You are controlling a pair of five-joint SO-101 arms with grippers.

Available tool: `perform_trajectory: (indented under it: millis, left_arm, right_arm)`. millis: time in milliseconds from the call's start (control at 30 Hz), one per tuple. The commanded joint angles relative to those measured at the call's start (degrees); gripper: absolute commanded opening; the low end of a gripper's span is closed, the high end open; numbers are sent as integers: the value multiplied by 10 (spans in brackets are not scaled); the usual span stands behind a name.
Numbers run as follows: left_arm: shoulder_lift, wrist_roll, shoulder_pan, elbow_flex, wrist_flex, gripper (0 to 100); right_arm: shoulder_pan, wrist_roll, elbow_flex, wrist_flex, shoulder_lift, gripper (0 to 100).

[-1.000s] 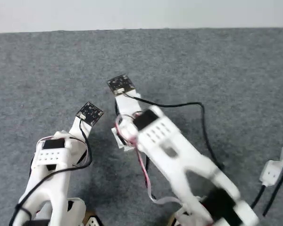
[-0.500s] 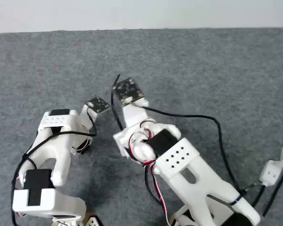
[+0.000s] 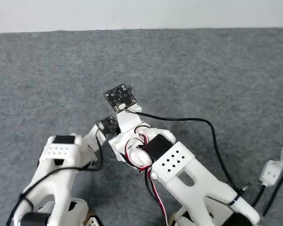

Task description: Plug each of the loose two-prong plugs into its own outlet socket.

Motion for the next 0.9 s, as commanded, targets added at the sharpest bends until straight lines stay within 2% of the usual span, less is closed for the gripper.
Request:
perform_trajectory:
  millis: [0, 167, 367, 500, 633, 867]
  left_arm:
    - [-48, -14, 13, 13, -10, 40]
    - [-74, -11, 10, 28, -26, 40]
    - [-77, 62, -43, 24, -64, 42]
    - [-77, 60, -44, 25, -62, 42]
    - [-77, 60, -44, 27, -62, 42]
    - [-77, 60, -45, 27, -62, 42]
  right_arm:
    - [0, 6, -8, -12, -23, 8]
    - [7, 21, -8, -12, -23, 8]
    - [95, 97, 14, -68, -22, 8]
    - [144, 149, 38, -134, -22, 8]
    - [154, 177, 55, -173, -12, 8]
    - [177, 186, 32, -204, 75, 8]
